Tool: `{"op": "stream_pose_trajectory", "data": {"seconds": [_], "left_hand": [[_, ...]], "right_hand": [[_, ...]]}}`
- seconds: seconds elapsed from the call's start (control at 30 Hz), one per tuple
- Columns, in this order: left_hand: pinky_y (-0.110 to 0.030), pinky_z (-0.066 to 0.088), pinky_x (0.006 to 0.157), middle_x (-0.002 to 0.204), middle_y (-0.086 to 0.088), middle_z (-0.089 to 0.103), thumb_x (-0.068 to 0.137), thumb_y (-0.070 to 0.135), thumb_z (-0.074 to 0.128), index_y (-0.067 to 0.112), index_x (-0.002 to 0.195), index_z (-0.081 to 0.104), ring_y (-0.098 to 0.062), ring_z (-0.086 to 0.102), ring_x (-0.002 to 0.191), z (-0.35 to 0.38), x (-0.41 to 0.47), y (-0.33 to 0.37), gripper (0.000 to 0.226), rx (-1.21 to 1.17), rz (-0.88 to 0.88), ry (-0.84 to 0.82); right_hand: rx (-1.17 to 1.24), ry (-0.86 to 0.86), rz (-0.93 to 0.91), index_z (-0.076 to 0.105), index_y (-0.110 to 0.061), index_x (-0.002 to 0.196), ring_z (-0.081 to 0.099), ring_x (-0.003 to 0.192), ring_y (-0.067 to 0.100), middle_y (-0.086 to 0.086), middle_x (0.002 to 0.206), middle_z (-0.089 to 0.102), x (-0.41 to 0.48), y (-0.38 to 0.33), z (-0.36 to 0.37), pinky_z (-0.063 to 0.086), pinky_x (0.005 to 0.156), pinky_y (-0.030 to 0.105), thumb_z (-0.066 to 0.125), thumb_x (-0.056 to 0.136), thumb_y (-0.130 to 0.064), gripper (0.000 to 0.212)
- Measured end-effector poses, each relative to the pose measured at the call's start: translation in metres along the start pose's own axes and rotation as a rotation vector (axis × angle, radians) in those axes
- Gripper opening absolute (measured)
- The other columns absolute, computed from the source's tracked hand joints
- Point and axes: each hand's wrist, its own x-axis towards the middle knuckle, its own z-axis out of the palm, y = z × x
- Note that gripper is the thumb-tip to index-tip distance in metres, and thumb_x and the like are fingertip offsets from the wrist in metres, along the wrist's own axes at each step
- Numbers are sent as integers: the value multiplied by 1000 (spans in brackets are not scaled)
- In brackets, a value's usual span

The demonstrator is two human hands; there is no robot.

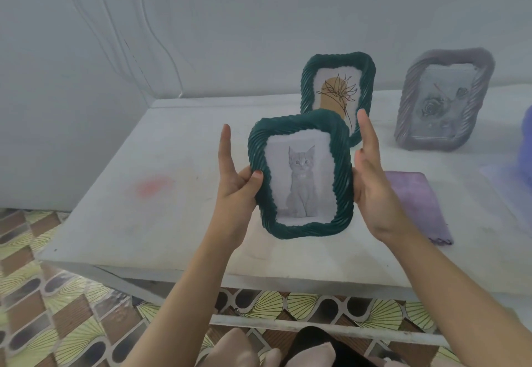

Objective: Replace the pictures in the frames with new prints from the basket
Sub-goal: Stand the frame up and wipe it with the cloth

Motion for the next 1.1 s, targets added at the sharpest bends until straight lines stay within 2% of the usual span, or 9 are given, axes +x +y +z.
{"op": "stream_pose_trajectory", "data": {"seconds": [0.13, 0.27, 0.37, 0.47, 0.6, 0.7, 0.83, 0.97, 1.1], "left_hand": [[-30, 49, 75, 76, -4, 60, 97, -4, 35, 55, 138, 8, -14, 54, 75, -15, 13, 4, 77, 60, 34, 33], [-28, 48, 74, 73, 1, 56, 96, -6, 32, 53, 140, 7, -11, 49, 70, -33, 42, 14, 77, 185, 42, 77], [-35, 45, 92, 110, 2, 61, 95, -6, 27, 53, 138, 13, -12, 53, 89, -45, 67, 20, 75, 274, 43, 117], [-45, 40, 104, 142, 5, 46, 93, -7, 25, 57, 133, 19, -13, 52, 112, -58, 90, 22, 76, 308, 22, 163], [-47, 39, 105, 143, 5, 43, 91, -7, 25, 64, 125, 26, -18, 48, 122, -70, 121, 23, 78, 327, -1, 225], [-46, 36, 107, 145, 5, 41, 90, -7, 24, 64, 125, 26, -20, 44, 127, -77, 142, 21, 80, 352, 4, 248], [-43, 40, 105, 141, 4, 45, 91, -6, 25, 66, 124, 26, -17, 50, 117, -81, 164, 14, 79, 368, 8, 272], [-40, 36, 108, 144, 4, 42, 90, -7, 25, 65, 123, 26, -23, 41, 129, -82, 176, 7, 80, 387, 27, 262], [-46, 35, 109, 145, 7, 41, 91, -7, 26, 68, 122, 27, -22, 39, 132, -84, 179, -2, 81, 397, 40, 262]], "right_hand": [[-9, -54, 28, 23, -62, 132, 13, 143, 13, -24, 153, 9, 30, 0, 6, 16, 115, 51, 49, 79, -67, 60], [-21, -124, 86, 18, -55, 137, 37, 132, 4, -22, 153, 15, 76, -3, 18, 30, 111, 45, 39, 87, -56, 54], [-31, -129, 69, 25, -56, 134, 29, 136, 14, -22, 151, 20, 108, 0, 33, 26, 113, 47, 36, 89, -48, 47], [-72, -145, 27, 29, -66, 123, 20, 142, 23, -35, 144, 18, 136, 7, 46, 18, 115, 49, 38, 84, -59, 41], [-77, -160, -16, 27, -66, 125, 22, 141, 24, -38, 142, 20, 171, 18, 56, 19, 115, 50, 35, 81, -72, 45], [-104, -170, -28, 26, -63, 129, 23, 140, 26, -24, 150, 22, 194, 27, 60, 19, 114, 52, 29, 77, -79, 55], [-100, -167, -34, 33, -55, 131, 27, 139, 18, -17, 150, 28, 216, 39, 60, 20, 114, 52, 27, 78, -79, 59], [-61, -137, -32, 35, -45, 135, 32, 137, 14, -12, 148, 34, 226, 53, 57, 23, 113, 49, 25, 81, -75, 63], [-47, -123, -37, 34, -42, 137, 30, 138, 16, -10, 148, 34, 229, 67, 54, 22, 113, 51, 23, 84, -73, 63]]}}
